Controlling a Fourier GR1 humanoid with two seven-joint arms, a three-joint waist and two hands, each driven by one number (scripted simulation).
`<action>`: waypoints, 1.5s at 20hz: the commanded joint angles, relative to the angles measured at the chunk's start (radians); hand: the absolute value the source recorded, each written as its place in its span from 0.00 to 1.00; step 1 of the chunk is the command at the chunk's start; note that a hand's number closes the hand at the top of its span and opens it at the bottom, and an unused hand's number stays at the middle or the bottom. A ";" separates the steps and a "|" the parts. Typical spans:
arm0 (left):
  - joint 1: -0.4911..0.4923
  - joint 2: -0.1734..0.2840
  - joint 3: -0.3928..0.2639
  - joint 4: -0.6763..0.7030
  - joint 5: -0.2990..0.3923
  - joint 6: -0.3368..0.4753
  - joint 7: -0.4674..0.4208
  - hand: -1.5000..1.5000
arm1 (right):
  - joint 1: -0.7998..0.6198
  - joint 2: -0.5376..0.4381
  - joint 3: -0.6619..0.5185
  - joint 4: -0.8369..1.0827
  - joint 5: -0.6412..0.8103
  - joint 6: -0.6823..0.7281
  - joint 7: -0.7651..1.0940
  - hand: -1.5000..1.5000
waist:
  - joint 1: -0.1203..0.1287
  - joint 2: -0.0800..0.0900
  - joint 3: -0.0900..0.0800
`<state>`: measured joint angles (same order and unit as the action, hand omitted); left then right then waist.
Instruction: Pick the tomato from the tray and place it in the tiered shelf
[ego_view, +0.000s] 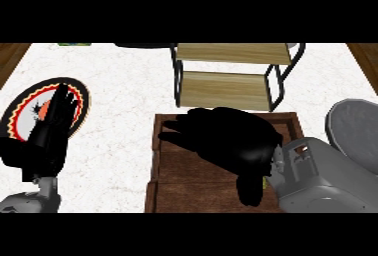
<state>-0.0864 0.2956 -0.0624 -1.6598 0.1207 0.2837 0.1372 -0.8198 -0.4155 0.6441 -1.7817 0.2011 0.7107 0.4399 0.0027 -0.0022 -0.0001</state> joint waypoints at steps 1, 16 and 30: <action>-0.046 -0.017 0.016 0.062 -0.002 -0.007 -0.019 0.50 | 0.000 -0.023 0.050 0.032 0.162 0.016 -0.045 0.00 | 0.000 0.005 0.000; -0.018 -0.078 0.027 0.021 -0.053 -0.024 0.000 0.50 | 0.221 0.077 0.048 0.114 0.492 -0.064 -0.206 0.00 | -0.003 0.002 0.000; 0.086 -0.074 0.070 -0.088 -0.067 -0.092 0.011 0.50 | 0.246 0.170 -0.028 0.377 0.702 -0.156 -0.481 0.00 | 0.006 0.002 0.000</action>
<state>-0.0685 0.2220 0.0014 -1.6929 0.0581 0.2088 0.1571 -0.5903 -0.2900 0.6201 -1.4613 0.8530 0.5939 0.0061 0.0056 0.0002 0.0001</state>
